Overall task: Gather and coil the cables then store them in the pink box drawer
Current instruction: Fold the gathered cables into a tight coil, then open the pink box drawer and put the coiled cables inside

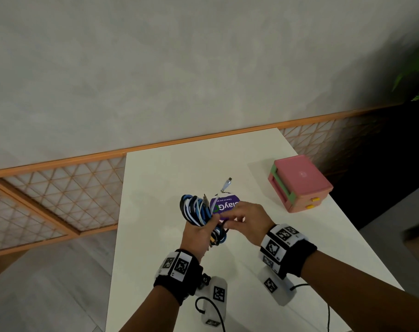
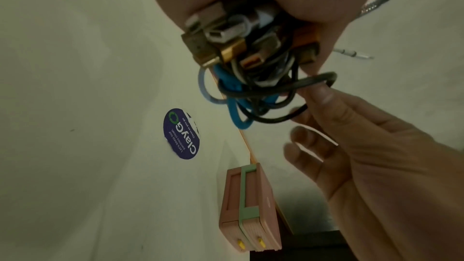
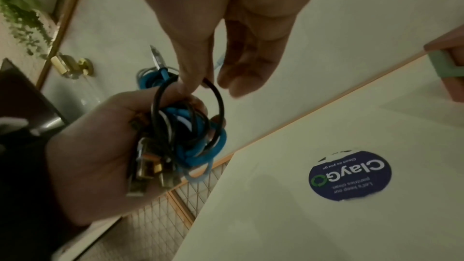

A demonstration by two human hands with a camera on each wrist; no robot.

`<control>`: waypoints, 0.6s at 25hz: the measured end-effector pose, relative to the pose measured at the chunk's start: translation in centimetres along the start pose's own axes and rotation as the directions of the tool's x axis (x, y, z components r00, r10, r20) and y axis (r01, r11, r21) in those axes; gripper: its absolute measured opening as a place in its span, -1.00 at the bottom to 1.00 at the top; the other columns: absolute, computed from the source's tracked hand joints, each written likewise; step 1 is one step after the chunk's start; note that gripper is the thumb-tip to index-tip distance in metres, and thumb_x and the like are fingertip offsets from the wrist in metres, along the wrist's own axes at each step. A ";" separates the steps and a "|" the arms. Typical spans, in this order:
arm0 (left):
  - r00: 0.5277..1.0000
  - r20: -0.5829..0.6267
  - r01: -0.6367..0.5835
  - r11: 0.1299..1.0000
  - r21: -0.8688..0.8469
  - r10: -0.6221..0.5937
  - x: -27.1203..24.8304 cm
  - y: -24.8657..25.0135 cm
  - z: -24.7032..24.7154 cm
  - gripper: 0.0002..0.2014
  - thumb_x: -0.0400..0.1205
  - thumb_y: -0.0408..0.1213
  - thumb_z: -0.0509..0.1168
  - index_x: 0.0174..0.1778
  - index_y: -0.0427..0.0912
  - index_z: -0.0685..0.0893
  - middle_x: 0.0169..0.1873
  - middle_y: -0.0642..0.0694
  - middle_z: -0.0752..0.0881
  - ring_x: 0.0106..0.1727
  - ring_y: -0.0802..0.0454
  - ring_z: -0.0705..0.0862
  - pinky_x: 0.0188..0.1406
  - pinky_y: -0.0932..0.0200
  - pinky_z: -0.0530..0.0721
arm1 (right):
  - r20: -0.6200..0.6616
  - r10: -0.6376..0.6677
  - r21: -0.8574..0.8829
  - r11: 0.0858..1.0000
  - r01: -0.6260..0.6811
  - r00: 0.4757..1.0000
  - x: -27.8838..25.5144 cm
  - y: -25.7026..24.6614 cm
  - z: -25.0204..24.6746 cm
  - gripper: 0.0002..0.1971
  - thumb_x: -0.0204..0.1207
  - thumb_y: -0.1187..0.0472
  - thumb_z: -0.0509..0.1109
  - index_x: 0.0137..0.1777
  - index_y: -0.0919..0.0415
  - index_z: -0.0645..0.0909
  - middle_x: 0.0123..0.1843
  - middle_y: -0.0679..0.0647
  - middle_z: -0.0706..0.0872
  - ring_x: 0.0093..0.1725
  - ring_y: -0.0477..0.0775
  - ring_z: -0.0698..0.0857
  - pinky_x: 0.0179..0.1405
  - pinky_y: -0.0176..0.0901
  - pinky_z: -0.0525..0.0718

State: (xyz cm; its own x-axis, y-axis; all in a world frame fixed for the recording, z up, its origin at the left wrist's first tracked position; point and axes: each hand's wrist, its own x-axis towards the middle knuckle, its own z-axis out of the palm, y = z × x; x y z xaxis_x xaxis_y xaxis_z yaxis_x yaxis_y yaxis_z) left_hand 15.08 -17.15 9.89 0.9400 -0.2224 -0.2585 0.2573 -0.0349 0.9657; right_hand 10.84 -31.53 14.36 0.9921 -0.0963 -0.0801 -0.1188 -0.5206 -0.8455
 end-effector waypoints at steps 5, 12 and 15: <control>0.973 0.227 -0.046 0.999 -0.024 0.050 -0.5 0.4 0.1 -0.58 0.44 0.03 0.48 0.11 -0.16 0.71 -0.10 -0.10 0.83 -0.04 -0.06 0.79 0.00 0.03 0.72 | -0.070 0.187 0.200 0.965 -0.169 0.980 0.4 -0.7 -0.3 -0.76 0.20 0.40 0.58 -0.26 0.12 0.61 -0.33 0.19 0.71 -0.43 0.10 0.66 -0.44 -0.17 0.71; 0.944 0.327 -0.011 0.987 0.158 -0.042 0.2 0.1 0.1 -0.60 0.14 -0.20 0.55 -0.15 -0.29 0.72 -0.20 -0.52 0.71 -0.23 -0.17 0.62 -0.18 -0.35 0.64 | -0.127 0.174 0.234 0.962 -0.141 0.976 0.2 -0.8 0.0 -0.68 0.09 0.43 0.61 -0.42 0.07 0.55 -0.43 0.08 0.69 -0.43 -0.02 0.62 -0.34 -0.18 0.65; 0.952 0.303 0.002 0.993 0.118 -0.038 0.1 0.2 0.0 -0.64 0.16 -0.22 0.50 -0.13 -0.21 0.76 -0.17 -0.45 0.74 -0.18 -0.18 0.67 -0.08 -0.29 0.67 | -0.156 0.144 0.225 0.968 -0.107 0.977 0.0 -0.3 0.7 -0.70 0.13 0.38 0.59 -0.44 0.02 0.54 -0.37 0.13 0.72 -0.35 0.08 0.67 -0.22 -0.01 0.69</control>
State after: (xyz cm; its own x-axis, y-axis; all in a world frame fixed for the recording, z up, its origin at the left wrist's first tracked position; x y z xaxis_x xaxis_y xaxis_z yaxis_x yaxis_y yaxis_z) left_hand 15.29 -17.17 10.09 0.8175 -0.5058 -0.2754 0.2310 -0.1501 0.9613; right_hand 10.94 -30.80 14.23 0.9462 -0.3013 -0.1182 -0.2126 -0.3030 -0.9290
